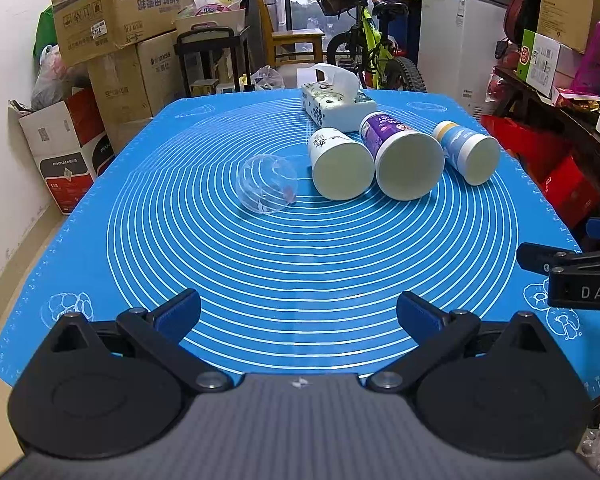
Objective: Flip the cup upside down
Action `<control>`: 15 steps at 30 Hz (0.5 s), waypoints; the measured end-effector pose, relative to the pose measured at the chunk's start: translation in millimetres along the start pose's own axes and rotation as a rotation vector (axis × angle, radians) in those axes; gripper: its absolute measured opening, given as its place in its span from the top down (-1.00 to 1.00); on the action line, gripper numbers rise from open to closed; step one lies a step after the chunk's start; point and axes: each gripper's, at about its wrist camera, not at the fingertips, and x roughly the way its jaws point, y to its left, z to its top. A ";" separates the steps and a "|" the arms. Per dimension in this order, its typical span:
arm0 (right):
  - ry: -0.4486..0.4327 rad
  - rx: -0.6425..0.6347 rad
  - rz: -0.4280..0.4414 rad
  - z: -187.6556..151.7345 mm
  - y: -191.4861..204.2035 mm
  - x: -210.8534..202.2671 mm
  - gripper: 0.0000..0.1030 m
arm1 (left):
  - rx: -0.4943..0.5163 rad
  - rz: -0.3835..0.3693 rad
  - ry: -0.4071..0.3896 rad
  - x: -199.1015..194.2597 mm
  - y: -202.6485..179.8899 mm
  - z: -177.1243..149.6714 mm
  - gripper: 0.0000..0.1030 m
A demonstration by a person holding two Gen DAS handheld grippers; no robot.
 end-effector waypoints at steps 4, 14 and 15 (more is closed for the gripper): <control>0.001 0.001 0.000 -0.4 -0.3 0.1 -0.95 | 0.000 0.000 0.000 0.1 0.7 1.2 -0.99; 0.003 0.000 0.002 -0.9 -2.5 1.0 -0.95 | 0.000 0.000 -0.001 -0.3 1.6 2.3 -0.99; 0.003 0.000 0.001 -0.8 -2.3 0.9 -0.95 | 0.000 0.001 -0.002 -0.3 1.5 2.1 -0.99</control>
